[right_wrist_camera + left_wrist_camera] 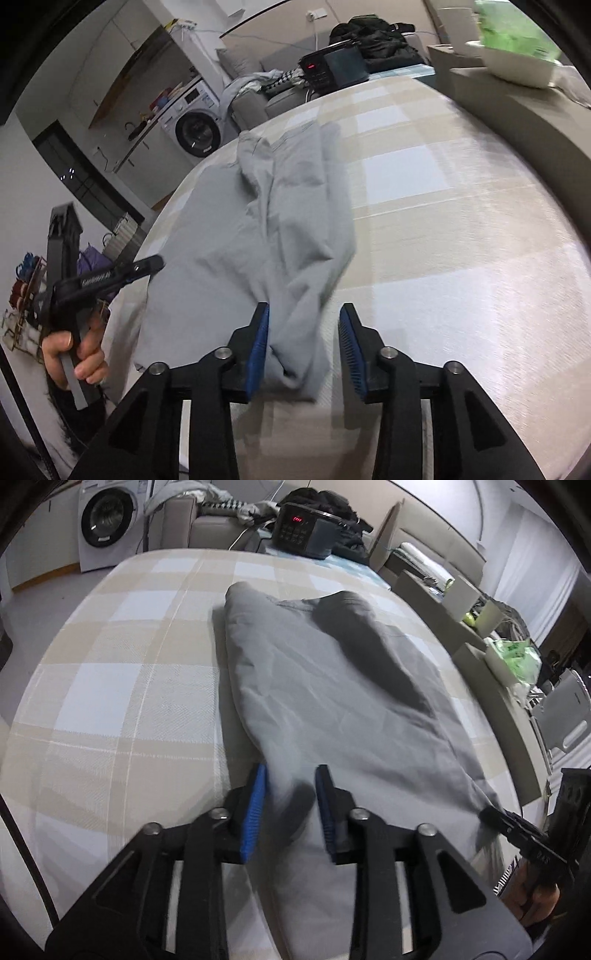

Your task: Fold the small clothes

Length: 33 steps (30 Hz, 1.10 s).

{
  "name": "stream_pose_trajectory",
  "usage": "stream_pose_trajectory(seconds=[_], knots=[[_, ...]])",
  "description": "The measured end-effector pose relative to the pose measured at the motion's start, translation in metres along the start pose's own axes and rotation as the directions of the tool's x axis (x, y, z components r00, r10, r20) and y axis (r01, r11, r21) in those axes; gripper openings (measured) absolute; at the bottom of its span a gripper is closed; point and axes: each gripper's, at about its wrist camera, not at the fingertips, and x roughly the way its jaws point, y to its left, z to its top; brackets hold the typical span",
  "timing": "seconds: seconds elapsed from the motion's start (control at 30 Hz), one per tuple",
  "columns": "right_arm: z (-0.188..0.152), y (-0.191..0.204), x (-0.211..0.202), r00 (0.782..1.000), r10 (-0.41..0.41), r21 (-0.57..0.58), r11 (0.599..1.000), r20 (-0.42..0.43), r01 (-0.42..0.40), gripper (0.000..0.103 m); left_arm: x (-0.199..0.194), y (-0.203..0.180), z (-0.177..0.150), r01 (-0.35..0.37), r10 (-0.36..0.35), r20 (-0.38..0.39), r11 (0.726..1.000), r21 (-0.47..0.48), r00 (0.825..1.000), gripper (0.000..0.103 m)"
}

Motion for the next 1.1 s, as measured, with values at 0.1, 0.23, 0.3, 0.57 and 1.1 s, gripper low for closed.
stream_pose_trajectory(seconds=[0.1,0.23,0.3,0.57,1.1], knots=[[-0.001,-0.003,-0.006,1.0,-0.003,-0.001,1.0,0.008,0.003,0.043,-0.014,-0.012,-0.01,0.003,-0.003,0.033,1.0,0.025,0.999,0.046],[-0.001,0.001,-0.014,1.0,-0.013,-0.023,1.0,0.022,0.013,0.043,-0.027,-0.023,-0.023,0.014,-0.017,0.055,0.999,0.053,0.998,0.056],[-0.002,0.001,-0.018,0.999,-0.01,-0.026,1.0,0.035,0.011,0.043,-0.032,-0.032,-0.031,0.02,-0.024,0.06,0.997,0.073,0.998,0.063],[-0.004,0.013,-0.028,0.999,0.044,-0.058,0.997,0.032,-0.042,0.043,-0.026,-0.047,-0.056,0.049,-0.056,0.048,0.99,0.131,0.997,0.074],[-0.006,0.02,-0.005,0.999,0.043,-0.109,0.993,-0.011,-0.044,0.027,0.001,-0.07,-0.081,-0.012,0.003,0.03,0.951,0.308,1.0,0.089]])
